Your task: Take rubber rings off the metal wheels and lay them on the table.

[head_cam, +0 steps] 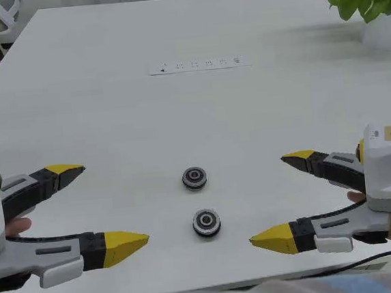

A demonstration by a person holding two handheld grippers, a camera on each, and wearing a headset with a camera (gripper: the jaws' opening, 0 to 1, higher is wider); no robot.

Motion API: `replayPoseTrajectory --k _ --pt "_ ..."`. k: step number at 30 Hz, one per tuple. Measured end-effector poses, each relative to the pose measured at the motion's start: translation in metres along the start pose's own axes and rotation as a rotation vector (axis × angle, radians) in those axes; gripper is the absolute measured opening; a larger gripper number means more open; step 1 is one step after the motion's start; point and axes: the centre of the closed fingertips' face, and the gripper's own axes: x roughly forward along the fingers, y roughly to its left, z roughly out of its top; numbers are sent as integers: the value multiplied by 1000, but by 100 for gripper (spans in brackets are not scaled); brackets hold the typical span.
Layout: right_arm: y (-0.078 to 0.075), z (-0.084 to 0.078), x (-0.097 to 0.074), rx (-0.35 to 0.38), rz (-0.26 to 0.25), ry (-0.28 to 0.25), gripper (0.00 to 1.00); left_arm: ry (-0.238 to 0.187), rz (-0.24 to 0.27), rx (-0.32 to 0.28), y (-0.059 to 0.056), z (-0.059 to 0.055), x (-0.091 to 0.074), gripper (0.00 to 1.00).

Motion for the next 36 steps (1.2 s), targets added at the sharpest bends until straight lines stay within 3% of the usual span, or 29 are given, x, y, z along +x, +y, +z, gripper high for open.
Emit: replayPoseTrajectory --k 11,20,28,36 --pt "-1 0 1 -11 3 16 93 -20 -11 -21 3 5 -1 86" --pt "0 -1 2 -14 10 26 93 6 -34 32 -3 1 4 86" --pt "2 -7 2 -20 13 57 90 23 -37 44 -6 -2 4 88" --pt "1 -5 3 -10 13 47 93 36 -30 44 -5 -5 5 87"
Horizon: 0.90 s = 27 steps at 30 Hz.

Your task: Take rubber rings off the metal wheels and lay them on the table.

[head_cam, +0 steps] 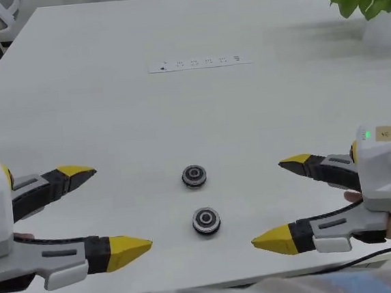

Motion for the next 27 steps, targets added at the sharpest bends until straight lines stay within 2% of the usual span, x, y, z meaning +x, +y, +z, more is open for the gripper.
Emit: replayPoseTrajectory --k 1,2,4,19,27 --pt "0 1 0 12 1 -8 98 0 0 -8 0 0 0 91" --pt "3 0 0 15 24 -1 98 -3 -1 -21 0 0 1 94" --pt "-1 2 -1 31 2 -18 99 -4 0 -30 1 -1 1 96" --pt "-4 4 -1 22 1 -20 98 14 9 -17 3 -4 1 94" --pt "-7 7 1 30 7 -35 99 5 12 -27 6 -4 2 93"
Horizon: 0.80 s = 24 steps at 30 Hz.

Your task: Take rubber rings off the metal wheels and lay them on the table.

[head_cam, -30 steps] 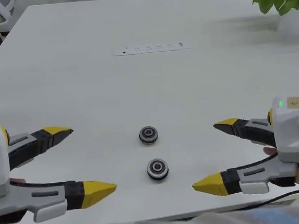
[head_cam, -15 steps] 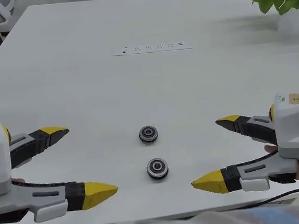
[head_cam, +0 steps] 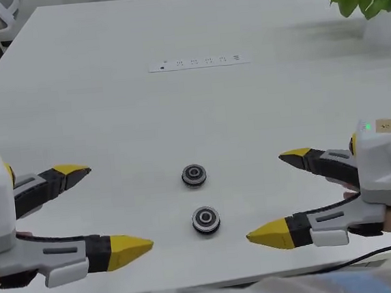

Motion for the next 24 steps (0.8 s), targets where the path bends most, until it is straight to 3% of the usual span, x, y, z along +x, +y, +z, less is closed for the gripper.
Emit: replayPoseTrajectory --k 11,14,17,20,24 --pt "0 1 5 -11 12 4 97 -45 0 27 3 7 1 91" --pt "-1 -1 6 -28 9 23 96 -47 9 12 8 8 2 90" --pt "0 -3 8 -33 11 38 96 -84 22 -11 13 13 1 87" --pt "1 -3 10 -41 15 41 95 -66 25 -19 14 11 1 88" --pt "3 -3 13 -54 26 42 93 -1 9 29 11 1 4 88"
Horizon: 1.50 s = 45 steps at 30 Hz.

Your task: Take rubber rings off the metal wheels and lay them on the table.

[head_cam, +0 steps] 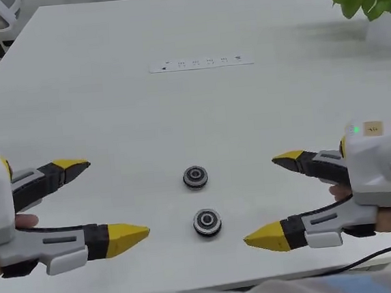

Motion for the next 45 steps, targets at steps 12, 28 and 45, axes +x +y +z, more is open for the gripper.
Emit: replayPoseTrajectory --k 12,28,45 --pt "5 -1 12 -45 57 25 78 48 -115 81 -20 -4 17 72" --pt "6 -13 30 -68 148 85 61 96 -203 113 -26 -6 44 67" --pt "1 -18 47 -125 198 129 49 130 -279 148 -33 -10 70 57"
